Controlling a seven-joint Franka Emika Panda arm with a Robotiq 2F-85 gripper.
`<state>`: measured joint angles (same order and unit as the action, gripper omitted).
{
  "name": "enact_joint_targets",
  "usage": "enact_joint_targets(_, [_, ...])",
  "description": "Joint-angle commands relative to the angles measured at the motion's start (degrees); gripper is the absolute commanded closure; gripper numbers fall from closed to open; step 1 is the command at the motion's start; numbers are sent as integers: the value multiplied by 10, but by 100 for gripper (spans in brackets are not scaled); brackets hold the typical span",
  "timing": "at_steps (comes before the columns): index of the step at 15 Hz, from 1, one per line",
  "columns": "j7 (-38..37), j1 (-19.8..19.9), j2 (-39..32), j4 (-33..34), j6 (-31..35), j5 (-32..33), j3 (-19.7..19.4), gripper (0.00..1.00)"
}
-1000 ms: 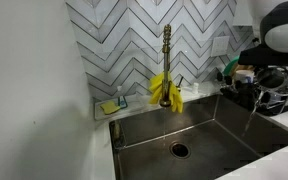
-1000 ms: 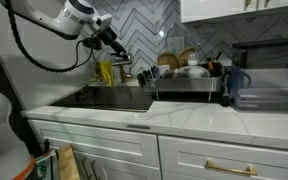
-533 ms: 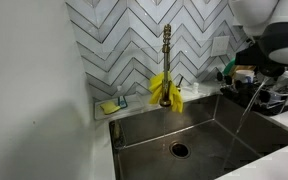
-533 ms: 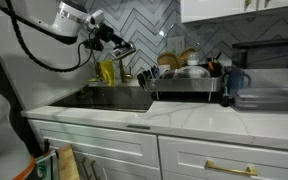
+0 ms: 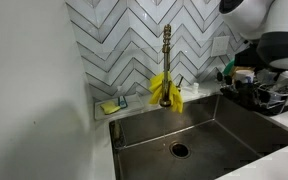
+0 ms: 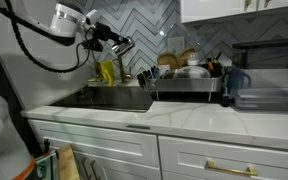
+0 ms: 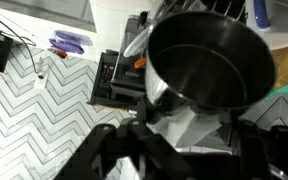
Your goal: Pour the contents of the silver cup into the sink and then close the tap
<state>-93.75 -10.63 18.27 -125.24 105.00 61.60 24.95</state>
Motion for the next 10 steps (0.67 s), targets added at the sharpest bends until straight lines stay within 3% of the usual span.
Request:
enact_joint_targets(1, [36, -28, 2, -3, 7, -62, -45, 59])
enact_joint_targets(10, [262, 11, 60, -72, 100, -341, -186, 59])
